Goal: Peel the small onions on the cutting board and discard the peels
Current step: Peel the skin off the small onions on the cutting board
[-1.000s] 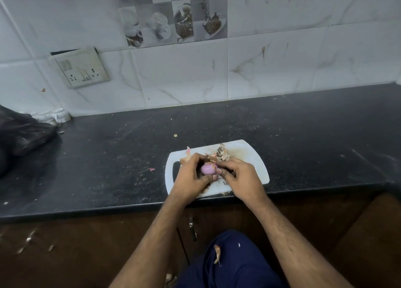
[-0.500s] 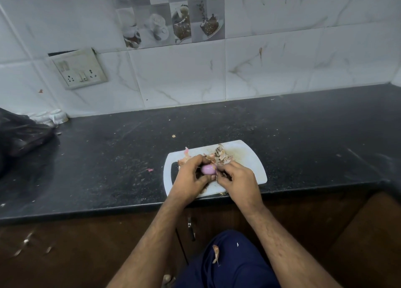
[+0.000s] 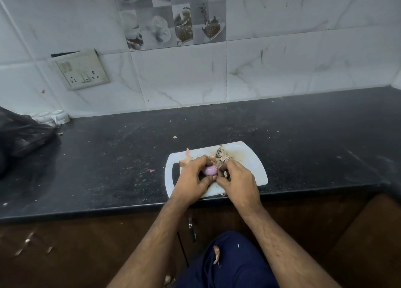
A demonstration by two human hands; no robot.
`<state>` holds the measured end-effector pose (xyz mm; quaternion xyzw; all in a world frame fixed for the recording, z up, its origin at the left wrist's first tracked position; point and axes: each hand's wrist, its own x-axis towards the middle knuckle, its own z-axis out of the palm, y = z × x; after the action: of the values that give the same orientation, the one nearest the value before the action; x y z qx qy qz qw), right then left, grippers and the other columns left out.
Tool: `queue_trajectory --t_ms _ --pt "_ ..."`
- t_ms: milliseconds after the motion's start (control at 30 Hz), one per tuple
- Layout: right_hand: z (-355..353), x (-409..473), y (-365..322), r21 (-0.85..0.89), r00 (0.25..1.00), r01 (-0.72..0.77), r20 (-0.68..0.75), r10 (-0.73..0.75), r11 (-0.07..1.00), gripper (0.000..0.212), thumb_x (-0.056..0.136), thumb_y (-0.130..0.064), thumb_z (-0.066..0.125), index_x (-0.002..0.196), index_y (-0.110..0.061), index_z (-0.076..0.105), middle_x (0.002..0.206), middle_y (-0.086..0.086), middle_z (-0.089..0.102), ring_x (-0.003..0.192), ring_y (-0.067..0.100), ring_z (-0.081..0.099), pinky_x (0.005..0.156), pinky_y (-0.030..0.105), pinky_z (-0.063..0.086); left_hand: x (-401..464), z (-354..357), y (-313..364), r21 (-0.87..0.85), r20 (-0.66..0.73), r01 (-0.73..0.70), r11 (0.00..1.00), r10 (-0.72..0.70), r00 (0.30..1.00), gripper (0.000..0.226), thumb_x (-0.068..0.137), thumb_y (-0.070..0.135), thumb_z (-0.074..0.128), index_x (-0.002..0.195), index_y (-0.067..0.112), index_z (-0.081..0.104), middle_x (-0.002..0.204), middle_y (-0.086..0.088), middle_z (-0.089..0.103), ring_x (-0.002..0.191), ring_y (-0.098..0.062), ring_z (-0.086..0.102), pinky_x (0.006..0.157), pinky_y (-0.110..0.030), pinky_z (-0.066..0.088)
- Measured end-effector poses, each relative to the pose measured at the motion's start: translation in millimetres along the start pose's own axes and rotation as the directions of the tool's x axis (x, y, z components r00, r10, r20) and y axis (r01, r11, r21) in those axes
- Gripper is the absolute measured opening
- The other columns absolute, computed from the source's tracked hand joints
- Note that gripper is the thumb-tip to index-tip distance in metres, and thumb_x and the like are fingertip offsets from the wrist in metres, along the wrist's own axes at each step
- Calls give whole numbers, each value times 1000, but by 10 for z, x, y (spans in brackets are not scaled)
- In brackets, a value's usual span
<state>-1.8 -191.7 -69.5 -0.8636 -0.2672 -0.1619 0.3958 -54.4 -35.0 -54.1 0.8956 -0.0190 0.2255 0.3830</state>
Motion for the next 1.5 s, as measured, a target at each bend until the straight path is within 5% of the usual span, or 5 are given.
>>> queue_trajectory --t_ms 733,1000,1167,1367,1500 --pt "16 223 -31 -41 962 -275 -18 274 961 9 94 -26 65 96 -17 68 90 -2 71 77 18 64 67 31 47 -36 1 14 -13 27 40 999 -39 999 16 91 10 75 101 14 63 99 13 69 94 7 60 80 -4 41" --pt "-14 132 71 182 997 -56 57 47 982 29 101 -37 58 128 -29 66 115 -13 63 98 7 63 85 24 51 -32 -10 -39 -213 11 123 969 -124 992 21 97 12 71 112 24 63 110 4 74 102 -10 71 88 -23 57" --pt "-2 114 72 190 996 -16 94 -2 982 26 98 -30 65 123 -32 72 100 -16 66 89 2 65 79 28 56 -26 -23 -29 -180 18 101 978 -99 995 27 98 10 68 124 15 65 118 9 71 112 1 65 96 -12 49" --pt "-15 42 51 138 996 58 62 -67 989 29 99 -19 64 125 -25 72 97 -15 65 86 -6 63 77 11 47 -5 -20 -71 -89 23 83 993 -82 996 36 99 11 67 135 18 63 129 4 65 121 -2 59 103 -12 43" --pt "36 -3 35 3 995 105 -5 -104 995 24 100 -20 61 122 -19 72 102 -4 67 90 13 65 80 27 54 -15 -32 -31 -34 36 44 998 -43 998 37 98 5 64 134 15 63 127 6 65 117 11 55 98 -2 37"
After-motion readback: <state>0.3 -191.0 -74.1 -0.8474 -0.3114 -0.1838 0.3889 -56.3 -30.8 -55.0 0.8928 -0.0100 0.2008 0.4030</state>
